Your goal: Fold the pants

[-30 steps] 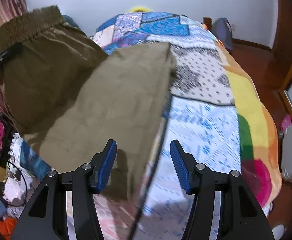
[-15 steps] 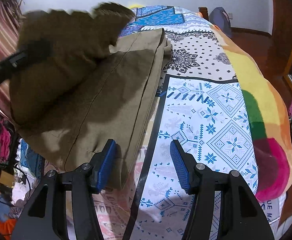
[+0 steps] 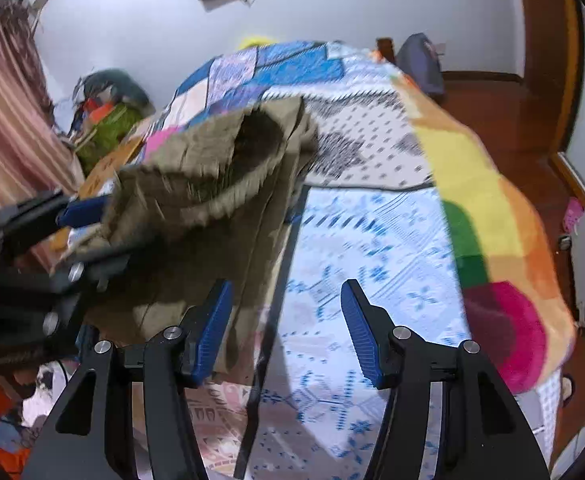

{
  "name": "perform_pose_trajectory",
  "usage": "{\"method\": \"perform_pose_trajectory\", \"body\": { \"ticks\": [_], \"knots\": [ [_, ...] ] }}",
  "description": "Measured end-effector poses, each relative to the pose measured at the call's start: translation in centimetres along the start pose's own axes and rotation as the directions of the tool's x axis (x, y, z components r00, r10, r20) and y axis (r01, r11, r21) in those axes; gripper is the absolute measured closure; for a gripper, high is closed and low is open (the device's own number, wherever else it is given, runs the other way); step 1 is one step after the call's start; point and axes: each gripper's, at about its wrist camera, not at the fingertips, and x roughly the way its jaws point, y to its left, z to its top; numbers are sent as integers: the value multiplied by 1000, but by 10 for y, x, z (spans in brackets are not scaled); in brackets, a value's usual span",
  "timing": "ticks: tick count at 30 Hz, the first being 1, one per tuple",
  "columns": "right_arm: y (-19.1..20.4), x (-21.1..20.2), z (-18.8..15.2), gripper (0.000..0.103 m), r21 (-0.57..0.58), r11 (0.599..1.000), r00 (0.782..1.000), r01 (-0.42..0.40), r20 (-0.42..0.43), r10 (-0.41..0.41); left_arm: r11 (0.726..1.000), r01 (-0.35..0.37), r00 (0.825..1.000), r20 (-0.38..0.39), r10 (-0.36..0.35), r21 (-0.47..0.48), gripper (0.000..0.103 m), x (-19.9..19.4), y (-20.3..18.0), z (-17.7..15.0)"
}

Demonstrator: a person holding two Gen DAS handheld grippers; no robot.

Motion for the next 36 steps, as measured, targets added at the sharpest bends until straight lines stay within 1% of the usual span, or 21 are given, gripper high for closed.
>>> {"method": "perform_pose_trajectory", "body": {
  "ticks": [2,5,7,9,10,13,16,19,21,26,28,30,31,32,33,36],
  "knots": [
    [-1,-7,5,50,-3,1000,1000,8,23,-8,1000,5,1000,19,-5,-14,38,-10,4,1],
    [3,-18,12,50,-6,1000,998,-1,60,2,998,13,999,41,-11,-59,35,-24,22,1],
    [10,-23,17,50,-25,1000,997,-5,78,7,996,-3,999,44,7,-90,34,-30,40,-1],
    [19,-25,21,50,-51,999,995,-12,95,17,993,-35,999,35,40,-113,33,-31,56,-4],
    [22,-25,22,50,-59,998,995,-17,98,23,991,-50,998,20,53,-125,33,-30,65,-7],
    [38,-23,29,50,-95,995,993,-38,110,49,987,-40,999,-40,34,-159,33,-20,84,-20],
    [57,-14,36,50,-132,990,991,-56,110,71,985,-59,994,-101,43,-161,32,-5,87,-35],
    [69,-1,38,50,-156,986,992,-65,98,81,982,-48,991,-131,25,-181,30,8,85,-50],
    [72,10,35,50,-157,986,994,-63,76,76,980,-46,992,-125,22,-192,29,10,86,-54],
    [59,29,20,50,-105,992,998,-69,-3,69,980,-3,994,-112,-19,-197,28,2,94,-50],
    [49,33,12,50,-82,994,997,-77,-24,75,980,-4,995,-95,-15,-197,26,-3,102,-44],
    [42,32,6,50,-76,994,997,-77,-25,75,978,-31,997,-72,17,-204,23,-6,112,-37],
    [39,31,4,48,-81,994,997,-71,-20,70,976,-55,997,-62,43,-209,20,-6,120,-32],
    [37,31,3,44,-84,994,998,-64,-15,63,974,-76,996,-57,65,-214,18,-5,126,-28],
    [32,33,1,42,-77,995,998,-64,-16,63,971,-94,995,-52,84,-222,18,-2,134,-23],
    [25,33,0,42,-50,995,996,-89,-18,89,963,-105,994,-58,93,-250,18,12,156,-10]
  ]
}}
